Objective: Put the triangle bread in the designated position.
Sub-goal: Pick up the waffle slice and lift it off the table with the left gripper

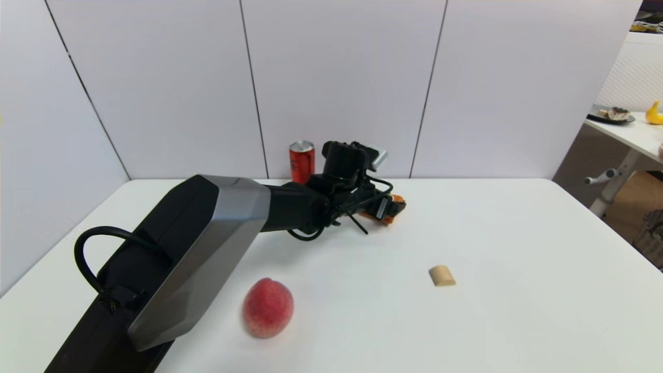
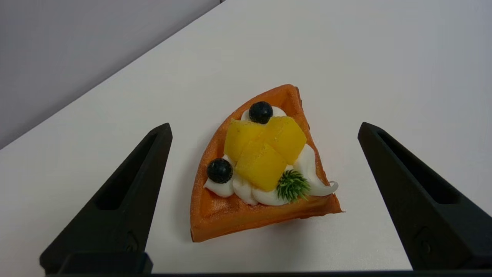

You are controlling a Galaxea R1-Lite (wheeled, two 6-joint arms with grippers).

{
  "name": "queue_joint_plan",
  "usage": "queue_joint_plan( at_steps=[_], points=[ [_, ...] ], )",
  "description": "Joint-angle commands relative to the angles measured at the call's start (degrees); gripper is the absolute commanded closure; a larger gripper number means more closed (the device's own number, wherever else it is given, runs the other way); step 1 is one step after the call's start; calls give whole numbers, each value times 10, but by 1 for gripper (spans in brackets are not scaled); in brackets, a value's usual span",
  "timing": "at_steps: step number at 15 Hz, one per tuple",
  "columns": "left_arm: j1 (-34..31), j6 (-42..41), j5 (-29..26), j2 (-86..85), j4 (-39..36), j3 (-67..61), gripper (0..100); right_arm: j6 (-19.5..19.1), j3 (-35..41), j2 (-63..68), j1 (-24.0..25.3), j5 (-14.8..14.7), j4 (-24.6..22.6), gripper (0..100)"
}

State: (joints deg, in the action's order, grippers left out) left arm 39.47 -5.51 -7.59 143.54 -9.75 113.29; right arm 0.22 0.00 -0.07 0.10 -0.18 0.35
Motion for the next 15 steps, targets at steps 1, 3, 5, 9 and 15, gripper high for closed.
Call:
queue_joint_plan(
  at_steps=[1, 3, 5, 9, 15],
  points=[
    [2, -1, -1, 12, 1, 0, 0, 1, 0, 1, 0, 0, 0, 0],
    [3, -3, -1, 20, 0, 0, 0, 1, 1, 1, 0, 0, 0, 0],
    [4, -3, -2, 24, -1, 0, 0, 1, 1, 1, 0, 0, 0, 0],
    [3, -2, -1, 34, -14, 0, 0, 0, 1, 1, 0, 0, 0, 0],
    [0, -1, -1, 41, -18, 1, 0, 0, 0, 1, 1, 0, 0, 0]
  ],
)
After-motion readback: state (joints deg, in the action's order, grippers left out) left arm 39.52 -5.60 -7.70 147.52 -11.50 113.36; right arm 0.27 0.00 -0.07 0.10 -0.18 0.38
